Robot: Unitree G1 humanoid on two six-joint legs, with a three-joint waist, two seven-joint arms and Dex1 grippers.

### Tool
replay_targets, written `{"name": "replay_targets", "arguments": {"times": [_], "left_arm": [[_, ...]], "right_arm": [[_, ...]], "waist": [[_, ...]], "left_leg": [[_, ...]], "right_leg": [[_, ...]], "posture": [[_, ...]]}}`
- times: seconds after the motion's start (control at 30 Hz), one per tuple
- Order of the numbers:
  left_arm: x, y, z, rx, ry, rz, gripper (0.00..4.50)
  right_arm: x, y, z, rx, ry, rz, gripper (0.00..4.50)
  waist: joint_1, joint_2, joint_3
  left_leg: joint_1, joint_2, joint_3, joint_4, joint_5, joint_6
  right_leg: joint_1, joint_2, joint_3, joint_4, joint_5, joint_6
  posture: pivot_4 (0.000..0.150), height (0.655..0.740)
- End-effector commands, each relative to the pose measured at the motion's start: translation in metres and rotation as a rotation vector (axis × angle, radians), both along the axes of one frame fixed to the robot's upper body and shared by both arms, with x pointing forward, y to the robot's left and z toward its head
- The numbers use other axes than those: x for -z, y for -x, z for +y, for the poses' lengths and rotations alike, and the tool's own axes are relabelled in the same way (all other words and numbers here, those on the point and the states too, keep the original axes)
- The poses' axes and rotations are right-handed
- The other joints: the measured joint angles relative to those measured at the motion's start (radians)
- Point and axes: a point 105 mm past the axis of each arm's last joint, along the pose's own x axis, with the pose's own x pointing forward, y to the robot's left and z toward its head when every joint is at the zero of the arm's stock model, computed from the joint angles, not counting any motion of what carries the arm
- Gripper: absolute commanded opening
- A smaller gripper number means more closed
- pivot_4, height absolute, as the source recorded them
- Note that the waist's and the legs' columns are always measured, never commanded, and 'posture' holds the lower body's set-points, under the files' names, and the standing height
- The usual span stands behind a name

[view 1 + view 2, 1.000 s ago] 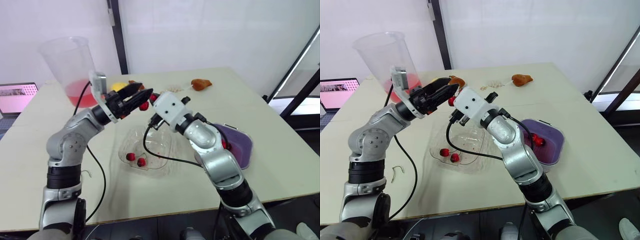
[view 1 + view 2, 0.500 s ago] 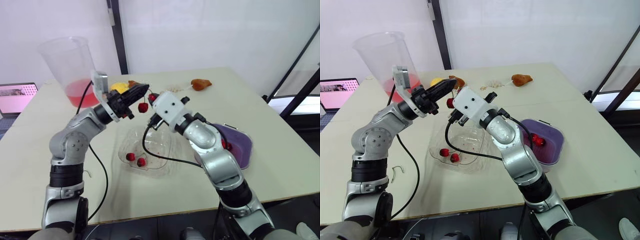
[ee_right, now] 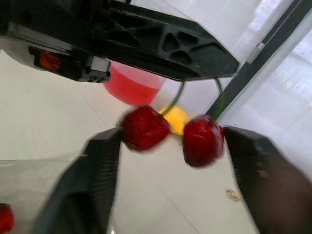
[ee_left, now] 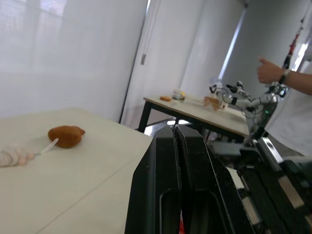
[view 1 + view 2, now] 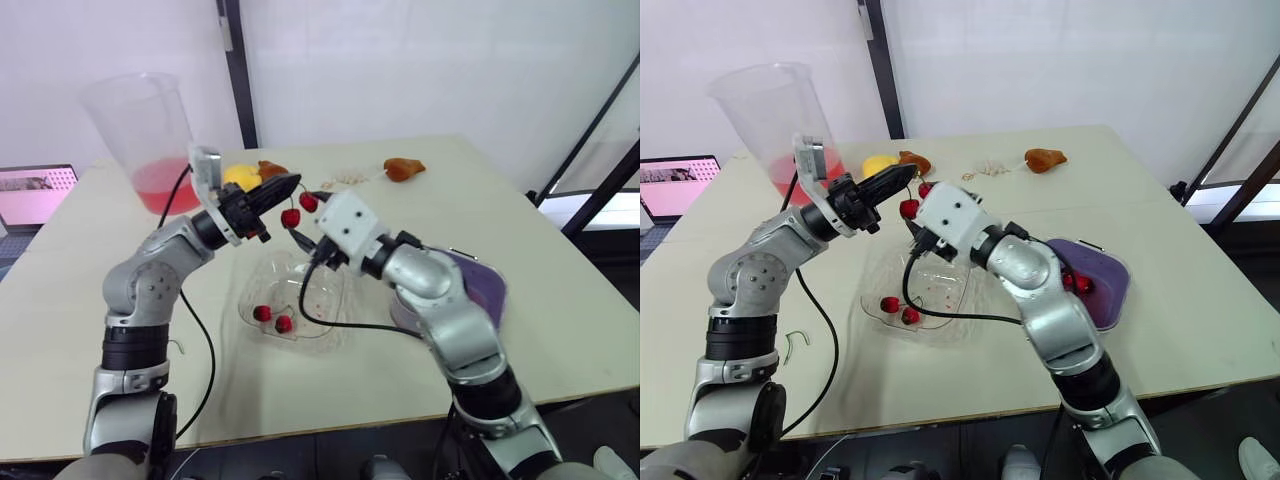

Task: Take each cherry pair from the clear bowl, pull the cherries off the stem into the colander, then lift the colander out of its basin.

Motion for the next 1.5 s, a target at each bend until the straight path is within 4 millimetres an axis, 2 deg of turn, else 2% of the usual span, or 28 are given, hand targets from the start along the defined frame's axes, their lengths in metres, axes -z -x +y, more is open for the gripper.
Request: {"name": "replay_targets", "arguments": {"times": [0.03,0.13,0.2,0.37,0.5,0.87,1.03,1.07,1.13,1.2,1.5], "left_arm": [[-0.015,0.006,0.005,0.026,-0.032,-0.076,0.0],[-0.01,0.02,0.004,0.152,-0.083,-0.068,0.0],[-0.009,0.028,0.002,0.211,-0.096,-0.06,0.0],[0.003,0.049,-0.004,0.337,-0.127,-0.009,0.0],[0.022,0.067,-0.014,0.421,-0.162,0.043,0.0],[0.034,0.067,-0.017,0.388,-0.14,0.083,0.0],[0.034,0.069,-0.019,0.394,-0.135,0.084,0.0],[0.034,0.069,-0.02,0.396,-0.135,0.084,0.0],[0.034,0.071,-0.021,0.402,-0.134,0.086,0.0],[0.035,0.071,-0.021,0.404,-0.133,0.087,0.0],[0.036,0.071,-0.022,0.406,-0.131,0.09,0.0]], "right_arm": [[-0.01,0.018,-0.02,-0.063,0.0,0.054,3.48],[-0.014,0.044,-0.032,-0.255,-0.147,0.289,3.48],[-0.015,0.053,-0.034,-0.314,-0.187,0.358,3.48],[0.004,0.057,-0.037,-0.287,-0.249,0.473,3.48],[0.022,0.058,-0.033,-0.249,-0.312,0.523,3.48],[0.036,0.072,-0.023,-0.304,-0.345,0.578,3.48],[0.037,0.068,-0.02,-0.303,-0.349,0.588,3.48],[0.037,0.067,-0.02,-0.302,-0.349,0.591,2.93],[0.037,0.066,-0.019,-0.3,-0.35,0.593,2.31],[0.037,0.065,-0.018,-0.297,-0.351,0.59,1.36],[0.035,0.063,-0.019,-0.28,-0.353,0.578,1.36]], "waist": [[0.008,0.0,0.0],[0.013,0.0,0.0],[0.013,0.0,0.0],[0.014,0.0,0.0],[0.015,0.0,0.0],[0.02,0.0,0.0],[0.021,0.0,0.0],[0.021,0.0,0.0],[0.021,0.0,0.0],[0.021,0.0,0.0],[0.022,0.0,0.0]], "left_leg": [[0.0,0.0,0.0,0.0,0.0,0.0],[0.0,0.0,0.0,0.0,0.0,0.0],[0.0,0.0,0.0,0.0,0.0,0.001],[0.0,0.0,0.0,0.001,-0.001,0.001],[0.0,0.0,0.0,0.001,-0.001,0.001],[0.0,0.0,0.0,0.001,-0.001,0.001],[0.0,0.0,0.0,0.002,-0.001,0.001],[0.0,0.0,0.0,0.002,-0.001,0.001],[0.0,0.0,0.0,0.002,-0.001,0.001],[0.0,0.0,0.0,0.002,-0.001,0.001],[0.0,0.0,0.0,0.002,-0.001,0.001]], "right_leg": [[0.0,0.0,0.0,0.0,0.0,0.0],[0.001,0.0,0.0,0.0,0.0,0.0],[0.001,0.0,0.0,0.0,0.0,0.0],[0.001,0.0,0.0,0.0,0.0,0.0],[0.001,0.0,0.0,0.0,0.0,0.0],[0.002,0.0,0.0,0.0,0.0,0.0],[0.002,0.0,0.0,0.0,0.0,0.0],[0.002,0.0,0.0,0.0,0.0,0.0],[0.002,0.0,0.0,0.0,0.0,0.0],[0.002,0.0,0.0,0.0,0.0,0.0],[0.002,0.0,0.0,0.0,0.0,0.0]], "posture": [[0.15,0.74],[0.15,0.74],[0.15,0.74],[0.15,0.74],[0.15,0.74],[0.15,0.74],[0.15,0.74],[0.15,0.74],[0.15,0.74],[0.15,0.74],[0.15,0.74]]}}
